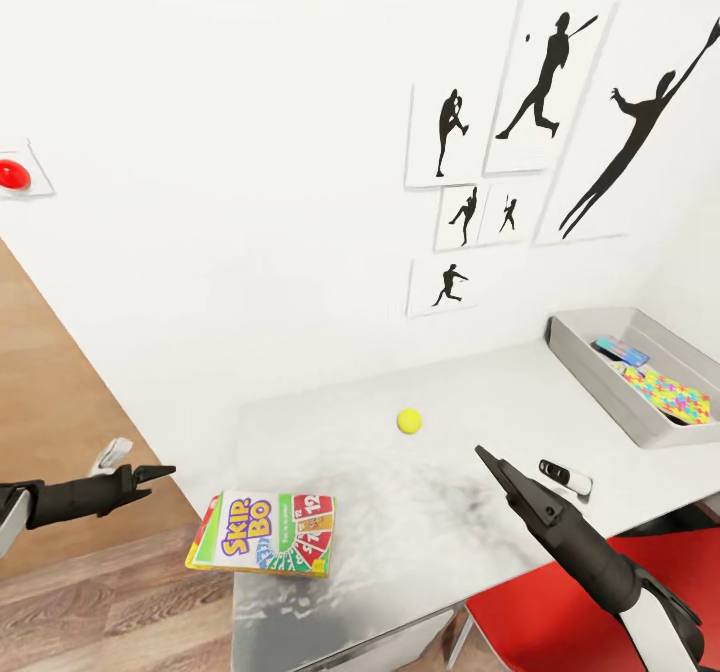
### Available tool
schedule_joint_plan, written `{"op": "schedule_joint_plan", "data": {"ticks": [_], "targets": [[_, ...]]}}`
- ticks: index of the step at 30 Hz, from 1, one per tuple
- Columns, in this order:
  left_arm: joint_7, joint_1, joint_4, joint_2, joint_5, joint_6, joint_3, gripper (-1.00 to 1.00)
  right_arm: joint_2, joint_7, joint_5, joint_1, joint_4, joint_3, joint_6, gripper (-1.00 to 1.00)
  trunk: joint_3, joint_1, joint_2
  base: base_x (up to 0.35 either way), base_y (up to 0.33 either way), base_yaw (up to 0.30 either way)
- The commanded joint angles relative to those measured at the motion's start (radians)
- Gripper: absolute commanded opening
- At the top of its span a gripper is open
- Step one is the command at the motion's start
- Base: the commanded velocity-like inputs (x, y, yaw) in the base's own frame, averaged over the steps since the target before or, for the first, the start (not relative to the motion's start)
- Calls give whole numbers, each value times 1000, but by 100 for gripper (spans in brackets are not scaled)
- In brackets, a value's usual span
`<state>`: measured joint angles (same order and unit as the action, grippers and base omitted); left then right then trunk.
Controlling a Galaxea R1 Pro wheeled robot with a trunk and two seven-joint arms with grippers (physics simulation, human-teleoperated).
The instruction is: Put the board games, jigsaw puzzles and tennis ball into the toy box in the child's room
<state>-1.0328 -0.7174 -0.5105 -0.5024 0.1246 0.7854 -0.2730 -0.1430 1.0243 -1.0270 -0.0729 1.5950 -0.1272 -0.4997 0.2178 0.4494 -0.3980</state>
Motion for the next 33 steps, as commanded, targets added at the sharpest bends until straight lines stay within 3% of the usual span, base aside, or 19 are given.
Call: {"op": "schedule_joint_plan", "data": {"ticks": [1, 23, 33], "targets": [[3, -1, 5, 0, 2, 6, -1, 100, 0, -1, -7, -1, 0, 0, -8, 100, 2, 1, -2, 0, 0, -1], [17, -4, 50, 3, -3, 0, -1, 100, -1, -8, -7, -1, 0, 6, -9, 100, 10, 1, -2, 0, 0, 0], [13, -3, 52, 24, -4, -3, 2, 100, -5, -6, -7, -1, 0, 2, -10, 100, 22, 1, -2, 0, 0, 0]]}}
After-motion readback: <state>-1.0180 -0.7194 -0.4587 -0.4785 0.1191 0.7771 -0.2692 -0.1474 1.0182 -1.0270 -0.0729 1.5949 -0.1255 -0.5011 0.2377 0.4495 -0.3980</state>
